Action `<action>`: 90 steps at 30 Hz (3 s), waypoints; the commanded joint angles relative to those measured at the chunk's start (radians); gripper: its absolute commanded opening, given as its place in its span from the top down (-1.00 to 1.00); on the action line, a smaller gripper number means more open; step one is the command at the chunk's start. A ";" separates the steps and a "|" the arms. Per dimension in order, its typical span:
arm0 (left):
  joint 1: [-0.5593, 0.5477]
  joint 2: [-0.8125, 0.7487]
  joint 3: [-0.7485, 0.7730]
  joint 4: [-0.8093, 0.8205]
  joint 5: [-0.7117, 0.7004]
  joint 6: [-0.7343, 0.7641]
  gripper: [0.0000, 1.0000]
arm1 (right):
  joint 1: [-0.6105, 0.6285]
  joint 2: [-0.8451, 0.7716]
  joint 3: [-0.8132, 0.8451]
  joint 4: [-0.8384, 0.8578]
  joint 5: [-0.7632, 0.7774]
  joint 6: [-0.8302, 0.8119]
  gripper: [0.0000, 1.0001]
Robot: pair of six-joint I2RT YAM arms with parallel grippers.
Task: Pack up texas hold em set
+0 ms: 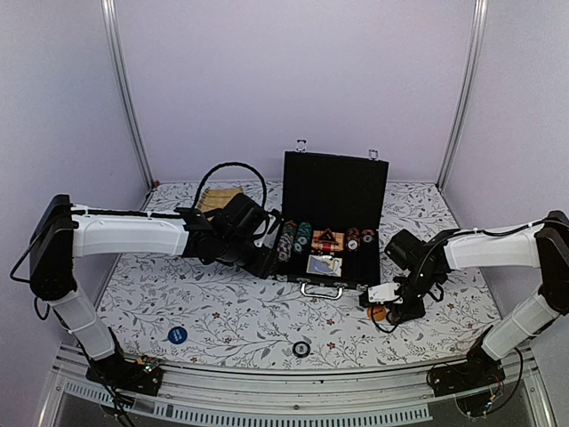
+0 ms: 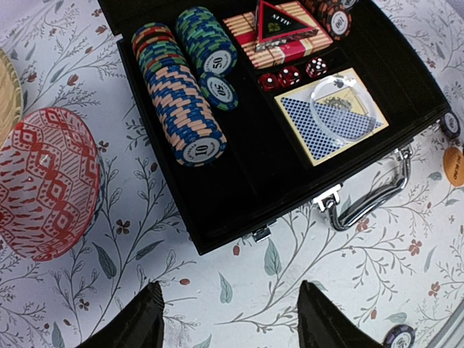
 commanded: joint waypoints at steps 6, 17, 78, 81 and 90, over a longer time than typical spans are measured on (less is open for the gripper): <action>0.010 0.014 0.030 0.029 0.009 0.009 -0.26 | 0.009 -0.028 0.241 -0.144 -0.009 0.005 0.40; 0.008 -0.011 0.020 0.023 0.017 -0.002 -0.27 | -0.047 0.221 0.480 0.070 0.116 0.025 0.38; 0.013 0.003 -0.006 0.048 0.026 -0.008 -0.27 | -0.063 0.511 0.534 0.530 0.413 -0.011 -0.11; 0.014 0.003 -0.005 0.049 0.026 -0.005 -0.27 | -0.059 0.488 0.524 0.522 0.404 -0.009 -0.11; 0.015 0.009 0.016 0.032 0.020 0.005 -0.27 | -0.052 0.388 0.564 0.343 0.302 0.056 -0.13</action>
